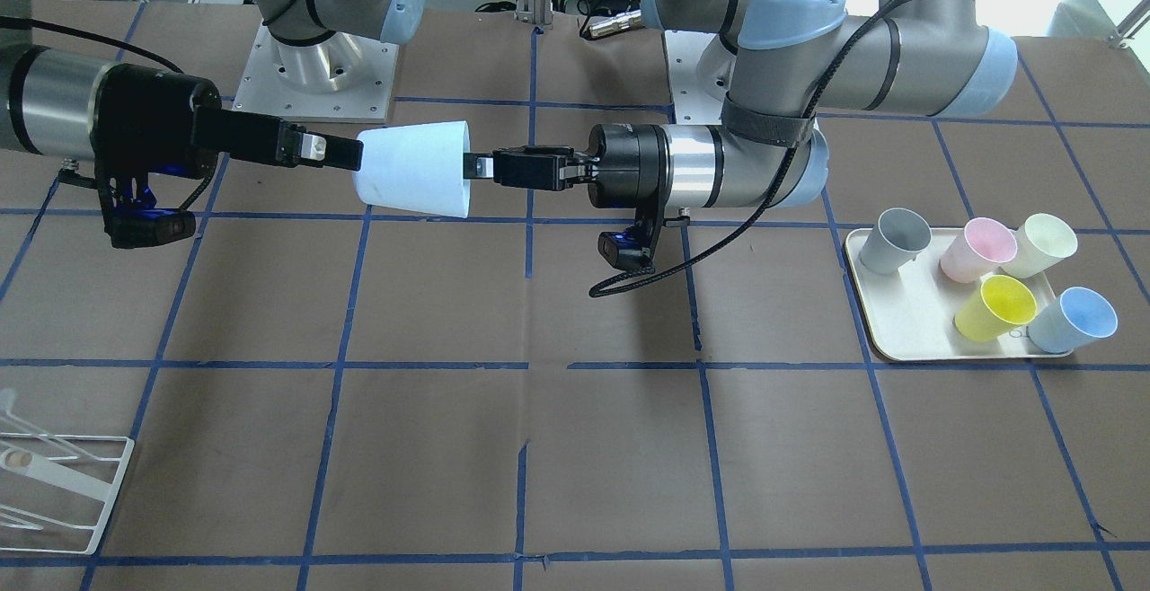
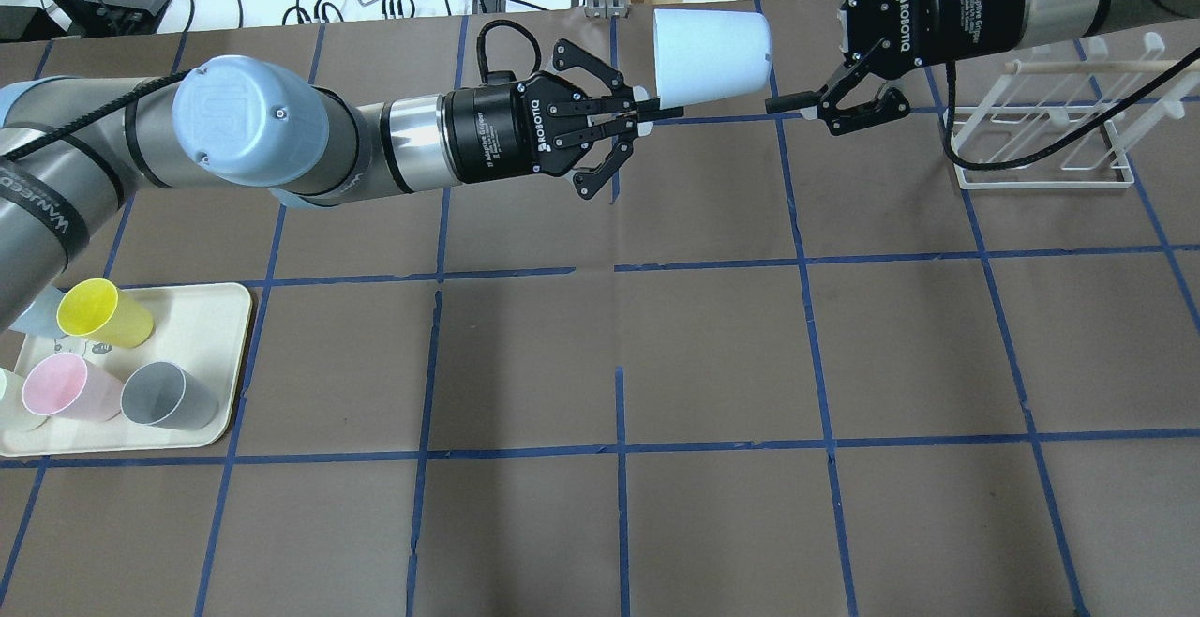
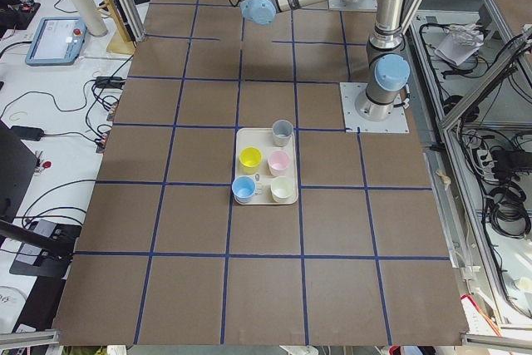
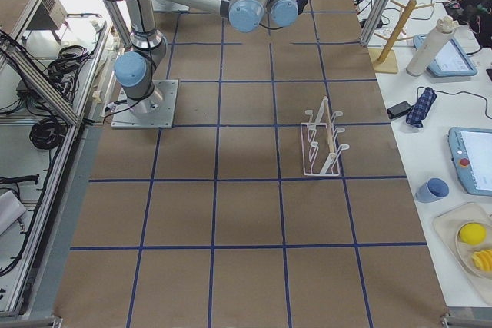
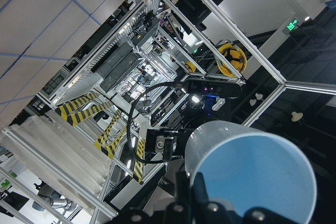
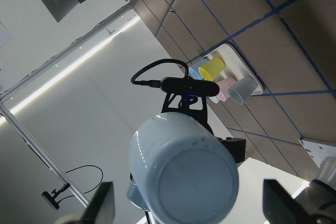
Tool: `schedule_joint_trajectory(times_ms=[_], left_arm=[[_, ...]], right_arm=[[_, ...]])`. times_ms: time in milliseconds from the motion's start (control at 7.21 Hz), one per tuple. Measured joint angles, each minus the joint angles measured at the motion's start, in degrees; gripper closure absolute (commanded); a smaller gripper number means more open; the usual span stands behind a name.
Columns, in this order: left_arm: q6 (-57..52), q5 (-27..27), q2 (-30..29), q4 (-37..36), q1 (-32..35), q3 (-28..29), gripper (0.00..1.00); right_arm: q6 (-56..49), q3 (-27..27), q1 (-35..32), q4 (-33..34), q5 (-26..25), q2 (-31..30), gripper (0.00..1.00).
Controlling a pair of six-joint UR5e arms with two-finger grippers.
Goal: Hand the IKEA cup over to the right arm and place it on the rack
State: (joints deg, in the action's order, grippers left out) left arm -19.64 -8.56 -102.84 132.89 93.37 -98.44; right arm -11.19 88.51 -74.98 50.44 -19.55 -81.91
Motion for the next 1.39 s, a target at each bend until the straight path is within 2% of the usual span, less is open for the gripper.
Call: schedule_joint_trajectory(times_ms=[555, 832, 1248, 1387], left_arm=[[0.24, -0.34, 0.2, 0.02, 0.09, 0.0, 1.0], [0.29, -0.69, 0.44, 0.1, 0.13, 0.0, 1.0], [0.3, -0.71, 0.55, 0.09, 0.14, -0.04, 1.0], [0.3, -0.71, 0.61, 0.09, 0.12, 0.0, 0.61]], right_arm=[[-0.57, 0.0, -0.45, 0.41, 0.65, 0.9, 0.01], [-0.66, 0.0, -1.07, 0.5, 0.76, 1.27, 0.31], [-0.53, -0.05, -1.95, 0.46, 0.94, 1.37, 0.33], [-0.44, -0.09, -1.99, 0.45, 0.94, 1.41, 0.38]])
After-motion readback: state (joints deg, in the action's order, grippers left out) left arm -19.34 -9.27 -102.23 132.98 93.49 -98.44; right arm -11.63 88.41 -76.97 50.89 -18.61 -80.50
